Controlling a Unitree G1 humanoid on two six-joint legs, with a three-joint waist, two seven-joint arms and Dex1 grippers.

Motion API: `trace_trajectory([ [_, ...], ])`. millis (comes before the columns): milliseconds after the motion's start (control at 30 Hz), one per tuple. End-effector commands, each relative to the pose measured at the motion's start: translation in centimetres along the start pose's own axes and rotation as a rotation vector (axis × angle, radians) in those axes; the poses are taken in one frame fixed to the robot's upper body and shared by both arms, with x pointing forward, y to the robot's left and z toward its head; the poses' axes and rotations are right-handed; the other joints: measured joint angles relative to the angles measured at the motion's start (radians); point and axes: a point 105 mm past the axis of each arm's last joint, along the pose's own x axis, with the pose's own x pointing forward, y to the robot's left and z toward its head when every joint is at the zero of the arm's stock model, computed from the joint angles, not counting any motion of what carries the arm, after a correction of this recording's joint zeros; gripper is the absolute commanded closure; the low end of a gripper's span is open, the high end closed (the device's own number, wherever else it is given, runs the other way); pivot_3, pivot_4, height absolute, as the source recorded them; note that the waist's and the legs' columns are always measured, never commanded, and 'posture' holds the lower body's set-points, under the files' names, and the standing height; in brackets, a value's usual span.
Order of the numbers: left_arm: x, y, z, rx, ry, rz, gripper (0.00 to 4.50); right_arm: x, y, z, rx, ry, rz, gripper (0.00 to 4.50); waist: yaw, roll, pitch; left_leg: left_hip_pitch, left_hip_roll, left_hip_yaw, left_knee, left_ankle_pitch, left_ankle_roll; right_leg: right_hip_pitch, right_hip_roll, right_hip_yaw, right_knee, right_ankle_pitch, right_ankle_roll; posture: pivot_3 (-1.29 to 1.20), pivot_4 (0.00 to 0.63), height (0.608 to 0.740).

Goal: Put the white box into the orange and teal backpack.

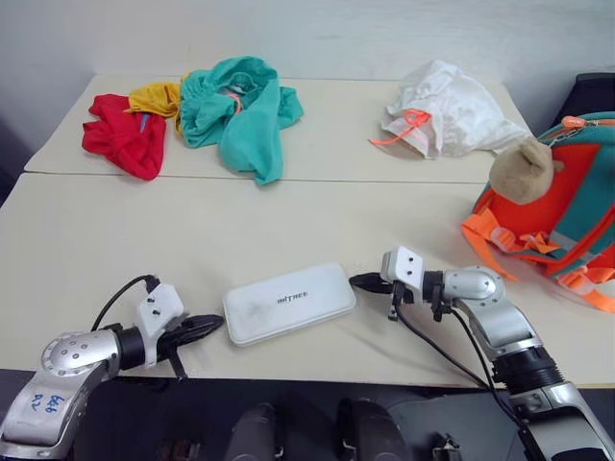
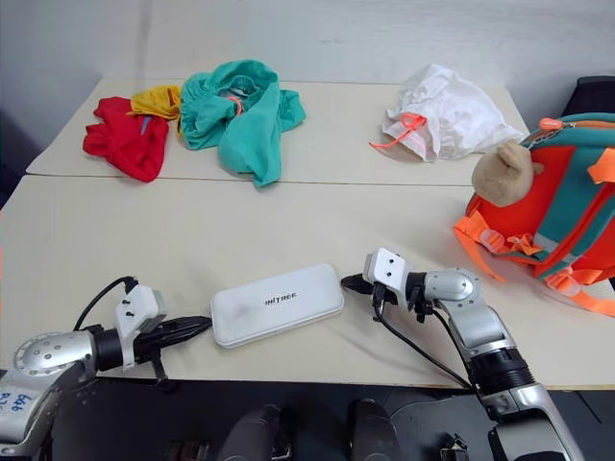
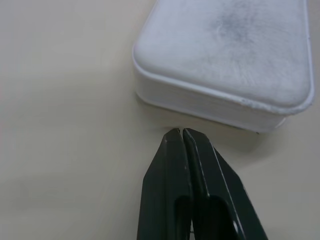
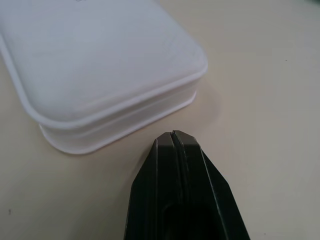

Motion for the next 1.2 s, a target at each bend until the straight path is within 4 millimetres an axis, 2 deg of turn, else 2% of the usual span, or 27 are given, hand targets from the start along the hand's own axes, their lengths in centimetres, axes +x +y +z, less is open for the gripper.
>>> trace_trajectory([
  [33,1.1,-0.1,0.4,0.013,-0.007,-0.034,4.44,-1.2,1.0,0.5,0.002,-0.005,0.034,4.5,0.001,0.0,0.0,0.0,0.0,0.0,0.0,0.0,0.0,0.0,0.0,0.0,0.0,0.0,0.0,0.0,0.15,0.74],
  [233,3.3,0.6,1.6,-0.002,-0.047,-0.053,4.44,-3.0,2.4,0.5,0.05,0.014,0.049,4.5,0.009,0.0,0.0,0.0,-0.002,0.0,0.001,0.001,0.001,0.001,-0.001,0.0,0.0,0.0,0.001,0.0,0.15,0.74],
  [367,4.3,1.5,1.6,0.012,-0.048,-0.041,4.44,-3.9,3.0,-0.1,0.079,0.043,0.044,4.5,0.006,0.0,0.0,0.0,-0.002,0.0,0.001,0.001,0.001,0.001,-0.001,0.0,0.0,0.001,0.001,0.0,0.15,0.74],
  [467,4.1,2.4,1.1,0.013,-0.018,-0.015,4.44,-4.8,3.4,-0.9,0.076,0.079,0.028,4.5,0.006,0.0,0.0,0.0,-0.001,0.0,0.001,0.001,0.001,0.001,0.0,-0.001,0.0,0.001,0.001,0.0,0.15,0.74],
  [533,3.0,3.1,0.4,0.016,0.012,0.005,4.44,-5.6,3.3,-1.5,0.079,0.107,0.002,4.5,0.006,-0.001,0.0,0.001,-0.001,0.0,0.001,0.001,0.001,0.001,0.0,0.0,0.0,0.001,0.001,0.0,0.15,0.74],
  [600,1.3,4.2,0.0,-0.038,0.008,0.049,4.06,-6.4,2.9,-1.9,0.088,0.119,-0.031,4.5,0.002,-0.001,0.0,0.001,-0.001,0.0,0.001,0.001,0.001,0.001,0.0,0.0,0.0,0.001,0.001,0.0,0.15,0.74],
  [633,0.4,4.1,0.3,-0.081,-0.02,0.025,3.88,-6.7,2.7,-2.0,0.091,0.125,-0.041,4.5,0.0,-0.001,0.0,0.002,-0.001,0.0,0.0,0.001,0.001,0.001,0.0,0.001,0.0,0.001,0.001,0.0,0.15,0.74],
  [733,-1.5,4.4,1.4,-0.255,-0.069,-0.015,2.93,-7.4,2.3,-2.2,0.089,0.136,-0.063,4.5,0.001,-0.001,0.0,0.002,0.0,0.001,0.0,0.001,0.0,0.001,0.0,0.001,0.0,0.001,0.001,0.0,0.15,0.74],
  [833,-2.8,4.4,0.2,-0.498,0.121,-0.045,1.98,-7.8,1.8,-2.3,0.081,0.142,-0.065,4.5,0.007,-0.003,0.0,0.001,0.0,-0.001,0.002,0.001,0.0,0.002,0.0,0.0,0.001,0.0,0.001,0.0,0.15,0.74],
  [867,-2.9,4.0,0.4,-0.567,0.139,-0.083,1.69,-7.9,1.7,-2.3,0.08,0.142,-0.063,4.5,0.007,-0.003,0.0,0.001,-0.001,-0.002,0.002,0.001,0.001,0.002,-0.001,-0.001,0.001,0.001,0.001,0.0,0.15,0.74],
  [967,-2.1,4.4,0.8,-0.788,0.187,-0.109,0.71,-7.6,1.9,-2.2,0.055,0.149,-0.015,4.5,0.009,-0.002,0.0,0.001,-0.002,-0.002,0.002,0.001,0.001,0.002,-0.001,-0.001,0.001,0.0,0.001,0.0,0.15,0.74],
  [1033,-0.3,5.0,2.0,-0.923,0.139,-0.149,0.1,-7.1,1.8,-1.9,0.04,0.14,0.005,4.5,0.012,-0.001,0.0,0.001,-0.003,-0.002,0.002,0.001,0.001,0.003,-0.001,-0.001,0.002,0.0,0.001,0.0,0.15,0.74],
  [1100,1.2,4.5,3.5,-1.009,0.121,-0.236,0.1,-6.4,1.6,-1.7,0.025,0.13,0.025,4.5,0.016,-0.002,0.0,0.001,-0.003,-0.002,0.002,0.003,0.001,0.003,0.001,-0.001,0.004,0.001,0.002,0.0,0.15,0.74],
  [1200,3.0,4.4,4.6,-1.035,0.128,-0.265,0.1,-5.5,1.6,-1.4,0.003,0.123,0.052,4.5,0.015,-0.003,-0.001,0.001,-0.004,-0.002,0.003,0.005,0.001,0.003,0.003,-0.001,0.005,0.001,0.003,0.0,0.15,0.74],
])
